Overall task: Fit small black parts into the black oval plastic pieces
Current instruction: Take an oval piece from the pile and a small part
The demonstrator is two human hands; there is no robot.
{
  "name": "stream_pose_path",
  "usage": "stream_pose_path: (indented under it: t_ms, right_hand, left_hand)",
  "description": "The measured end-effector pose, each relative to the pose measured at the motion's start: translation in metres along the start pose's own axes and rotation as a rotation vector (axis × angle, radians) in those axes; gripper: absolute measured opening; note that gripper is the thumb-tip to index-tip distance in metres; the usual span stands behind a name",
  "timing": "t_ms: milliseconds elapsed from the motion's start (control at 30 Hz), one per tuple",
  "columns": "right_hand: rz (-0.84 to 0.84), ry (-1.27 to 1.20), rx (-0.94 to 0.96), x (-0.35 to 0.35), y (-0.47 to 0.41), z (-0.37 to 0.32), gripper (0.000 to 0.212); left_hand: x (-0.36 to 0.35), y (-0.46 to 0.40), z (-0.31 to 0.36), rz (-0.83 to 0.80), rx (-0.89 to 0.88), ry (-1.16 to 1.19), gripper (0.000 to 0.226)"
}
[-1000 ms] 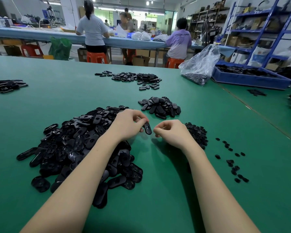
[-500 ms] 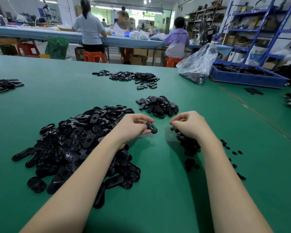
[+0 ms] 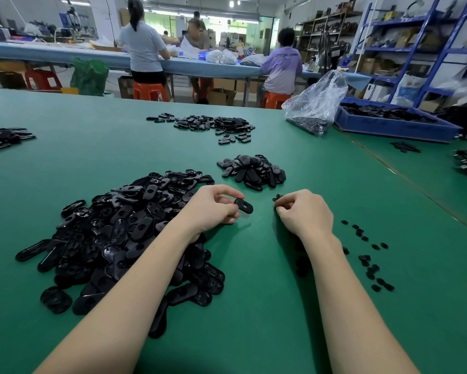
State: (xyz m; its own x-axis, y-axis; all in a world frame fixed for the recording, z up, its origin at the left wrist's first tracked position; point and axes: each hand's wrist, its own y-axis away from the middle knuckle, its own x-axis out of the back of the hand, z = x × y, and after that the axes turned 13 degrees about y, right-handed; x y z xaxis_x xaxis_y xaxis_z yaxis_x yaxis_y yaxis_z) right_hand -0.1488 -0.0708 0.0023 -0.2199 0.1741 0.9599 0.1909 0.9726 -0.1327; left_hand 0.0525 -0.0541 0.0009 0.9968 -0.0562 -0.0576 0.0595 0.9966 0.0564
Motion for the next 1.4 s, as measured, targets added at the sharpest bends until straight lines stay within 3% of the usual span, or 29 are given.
stream_pose_path:
  t_ms: [433, 600, 767, 1100, 1400]
  right_hand:
    - [0.0, -0.022, -0.014, 0.001, 0.003, -0.004, 0.012]
    - [0.026, -0.372, 0.011, 0.008, 0.001, -0.007, 0.003]
    - [-0.2, -0.723, 0.124, 0.014, 0.008, -0.011, 0.013]
    - [-0.359, -0.836, 0.052, 0.019, 0.008, -0.012, 0.004]
    - [-0.322, -0.82, 0.04, 0.018, 0.009, -0.013, 0.008]
  left_hand:
    - [0.0, 0.001, 0.0, 0.003, -0.01, 0.0, 0.025]
    - [0.0, 0.0, 0.0, 0.01, 0.019, 0.082, 0.024]
    - [0.0, 0.001, 0.001, 0.021, -0.001, 0.145, 0.023]
    - [0.0, 0.003, 0.004, 0.015, -0.01, 0.154, 0.024]
    - [0.0, 0.003, 0.004, 0.004, -0.007, 0.177, 0.026]
